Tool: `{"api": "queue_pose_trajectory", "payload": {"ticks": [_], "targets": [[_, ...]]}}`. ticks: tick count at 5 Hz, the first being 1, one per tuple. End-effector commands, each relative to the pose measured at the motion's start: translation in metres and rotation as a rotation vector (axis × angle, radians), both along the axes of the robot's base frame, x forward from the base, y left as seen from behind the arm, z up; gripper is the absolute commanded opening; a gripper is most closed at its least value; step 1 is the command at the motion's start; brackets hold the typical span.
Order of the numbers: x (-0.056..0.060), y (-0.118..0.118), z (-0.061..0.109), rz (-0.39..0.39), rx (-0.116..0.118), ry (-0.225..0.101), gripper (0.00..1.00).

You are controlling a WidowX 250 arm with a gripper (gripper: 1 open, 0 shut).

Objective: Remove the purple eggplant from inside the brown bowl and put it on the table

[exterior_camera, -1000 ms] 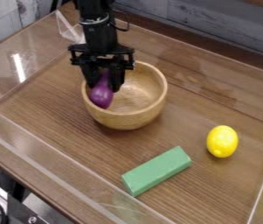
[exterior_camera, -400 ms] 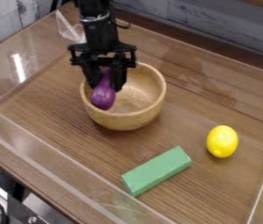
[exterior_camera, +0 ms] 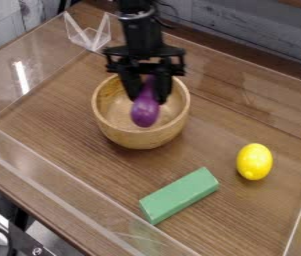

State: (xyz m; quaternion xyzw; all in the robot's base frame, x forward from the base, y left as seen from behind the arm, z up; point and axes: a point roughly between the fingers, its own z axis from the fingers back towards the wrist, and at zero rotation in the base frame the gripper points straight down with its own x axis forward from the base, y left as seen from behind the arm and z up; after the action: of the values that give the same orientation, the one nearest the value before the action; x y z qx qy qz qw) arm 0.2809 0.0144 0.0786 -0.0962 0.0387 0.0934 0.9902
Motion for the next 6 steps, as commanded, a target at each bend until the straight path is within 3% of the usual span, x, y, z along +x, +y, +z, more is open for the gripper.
{"api": "queue_pose_trajectory", "payload": {"ticks": [1,3,6], "targets": [[0.009,-0.027,0.012,-0.006,0.005,-0.074,0.00],[0.014,-0.065,-0.010,-0.051,0.018,-0.073,0.00],[0.015,-0.071,-0.028,-0.050,0.039,-0.074,0.00]]}}
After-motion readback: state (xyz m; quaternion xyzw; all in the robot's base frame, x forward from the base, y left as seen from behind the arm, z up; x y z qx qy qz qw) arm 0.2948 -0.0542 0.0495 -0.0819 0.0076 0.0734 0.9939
